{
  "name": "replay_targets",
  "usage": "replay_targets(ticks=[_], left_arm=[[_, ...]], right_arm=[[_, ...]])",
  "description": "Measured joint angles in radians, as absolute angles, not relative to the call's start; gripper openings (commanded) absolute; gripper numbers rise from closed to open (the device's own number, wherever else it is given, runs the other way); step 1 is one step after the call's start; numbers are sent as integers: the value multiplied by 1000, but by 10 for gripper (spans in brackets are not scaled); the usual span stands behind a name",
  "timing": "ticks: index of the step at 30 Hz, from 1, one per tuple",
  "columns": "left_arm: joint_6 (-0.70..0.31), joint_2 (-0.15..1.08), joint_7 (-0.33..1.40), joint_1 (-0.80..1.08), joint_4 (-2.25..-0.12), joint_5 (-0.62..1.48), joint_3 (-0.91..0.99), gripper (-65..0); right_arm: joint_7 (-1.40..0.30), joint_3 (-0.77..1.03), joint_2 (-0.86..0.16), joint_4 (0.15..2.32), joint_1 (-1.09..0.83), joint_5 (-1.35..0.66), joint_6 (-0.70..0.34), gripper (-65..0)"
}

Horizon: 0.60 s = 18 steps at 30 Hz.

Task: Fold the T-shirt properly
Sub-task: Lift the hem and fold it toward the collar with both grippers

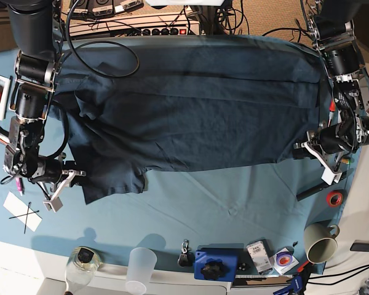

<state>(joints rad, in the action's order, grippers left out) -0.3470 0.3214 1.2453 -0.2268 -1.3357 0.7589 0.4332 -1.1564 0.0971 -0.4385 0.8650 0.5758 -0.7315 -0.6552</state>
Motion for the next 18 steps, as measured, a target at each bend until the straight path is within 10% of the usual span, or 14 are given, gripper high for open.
replay_targets(ticks=[18], left_arm=[[-340,321,1298,-63,-1605,747,439,-650]], right_arm=[[-1231,294,-498,1317,252,-883,-682,-650]])
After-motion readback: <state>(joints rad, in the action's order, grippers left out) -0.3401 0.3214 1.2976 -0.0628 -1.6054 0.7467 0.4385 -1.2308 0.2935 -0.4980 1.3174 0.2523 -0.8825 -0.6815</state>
